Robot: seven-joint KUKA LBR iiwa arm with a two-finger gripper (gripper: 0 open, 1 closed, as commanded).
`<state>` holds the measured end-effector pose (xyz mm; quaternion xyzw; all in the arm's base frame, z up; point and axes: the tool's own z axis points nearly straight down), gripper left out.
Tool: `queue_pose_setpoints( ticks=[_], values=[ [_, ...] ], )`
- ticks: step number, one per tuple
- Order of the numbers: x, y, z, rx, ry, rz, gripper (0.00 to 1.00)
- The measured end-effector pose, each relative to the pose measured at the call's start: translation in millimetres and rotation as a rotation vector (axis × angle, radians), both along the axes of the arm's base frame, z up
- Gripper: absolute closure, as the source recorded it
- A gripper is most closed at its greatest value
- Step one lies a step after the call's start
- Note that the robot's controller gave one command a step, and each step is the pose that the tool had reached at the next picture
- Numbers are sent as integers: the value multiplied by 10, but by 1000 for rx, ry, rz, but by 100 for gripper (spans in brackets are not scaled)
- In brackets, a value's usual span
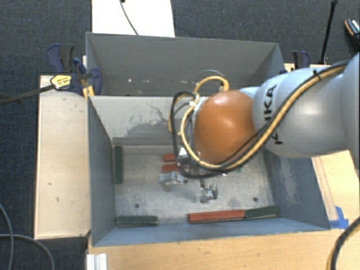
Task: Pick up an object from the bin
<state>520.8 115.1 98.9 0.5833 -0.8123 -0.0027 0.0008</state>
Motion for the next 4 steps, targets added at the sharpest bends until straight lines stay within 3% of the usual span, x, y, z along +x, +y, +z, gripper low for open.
queue_pose_setpoints(
  ticks=[1, 2, 3, 4],
  values=[
    [74, -403, 996, -1, -10, 295, 0],
    [-341, -904, -302, 1, -1, 794, 0],
    [-328, -1129, 789, 0, -8, 1250, 0],
    [-14, 501, -244, 8, -6, 1358, 0]
  ],
)
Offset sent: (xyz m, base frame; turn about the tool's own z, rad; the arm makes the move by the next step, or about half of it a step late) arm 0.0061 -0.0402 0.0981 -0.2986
